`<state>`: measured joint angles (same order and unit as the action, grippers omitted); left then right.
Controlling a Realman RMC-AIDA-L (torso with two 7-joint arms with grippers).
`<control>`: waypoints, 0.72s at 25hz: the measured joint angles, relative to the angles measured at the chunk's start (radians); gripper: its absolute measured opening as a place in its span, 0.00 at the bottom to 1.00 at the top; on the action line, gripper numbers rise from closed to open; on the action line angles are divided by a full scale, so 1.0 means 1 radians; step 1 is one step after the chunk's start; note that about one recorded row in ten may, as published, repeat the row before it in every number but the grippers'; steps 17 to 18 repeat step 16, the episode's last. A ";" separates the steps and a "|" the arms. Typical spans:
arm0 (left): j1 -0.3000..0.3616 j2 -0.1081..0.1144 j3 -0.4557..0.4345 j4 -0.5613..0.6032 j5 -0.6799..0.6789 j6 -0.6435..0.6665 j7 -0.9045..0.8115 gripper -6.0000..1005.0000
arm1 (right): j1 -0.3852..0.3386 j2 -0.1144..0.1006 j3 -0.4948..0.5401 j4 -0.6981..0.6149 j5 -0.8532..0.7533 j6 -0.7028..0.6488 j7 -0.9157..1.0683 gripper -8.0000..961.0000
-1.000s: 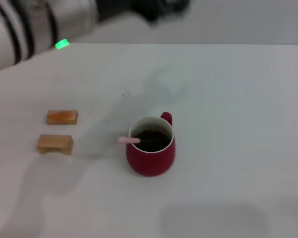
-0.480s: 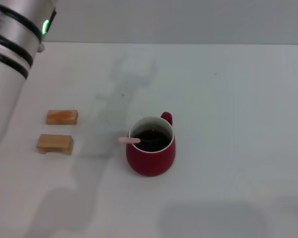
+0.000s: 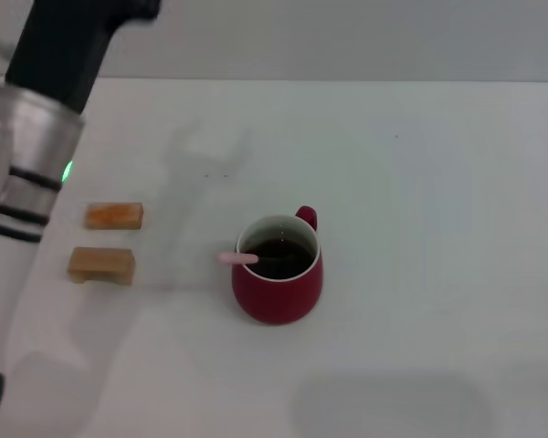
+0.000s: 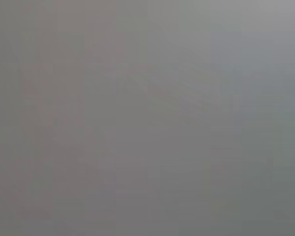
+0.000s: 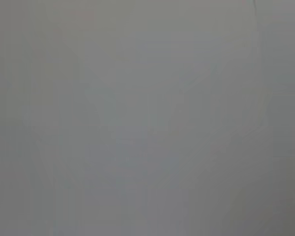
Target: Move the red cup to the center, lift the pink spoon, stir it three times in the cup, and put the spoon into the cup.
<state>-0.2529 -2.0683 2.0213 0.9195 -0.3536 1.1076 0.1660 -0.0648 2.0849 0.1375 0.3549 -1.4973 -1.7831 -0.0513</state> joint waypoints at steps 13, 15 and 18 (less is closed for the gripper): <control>-0.074 0.001 -0.043 -0.561 -0.169 0.126 -0.185 0.81 | 0.009 -0.001 0.003 -0.011 0.075 -0.060 -0.003 0.01; -0.072 0.001 -0.038 -0.580 -0.164 0.125 -0.163 0.81 | 0.012 0.000 0.001 -0.011 0.075 -0.066 -0.003 0.01; -0.068 0.001 -0.036 -0.585 -0.163 0.123 -0.155 0.81 | 0.012 0.000 0.001 -0.011 0.075 -0.070 -0.003 0.01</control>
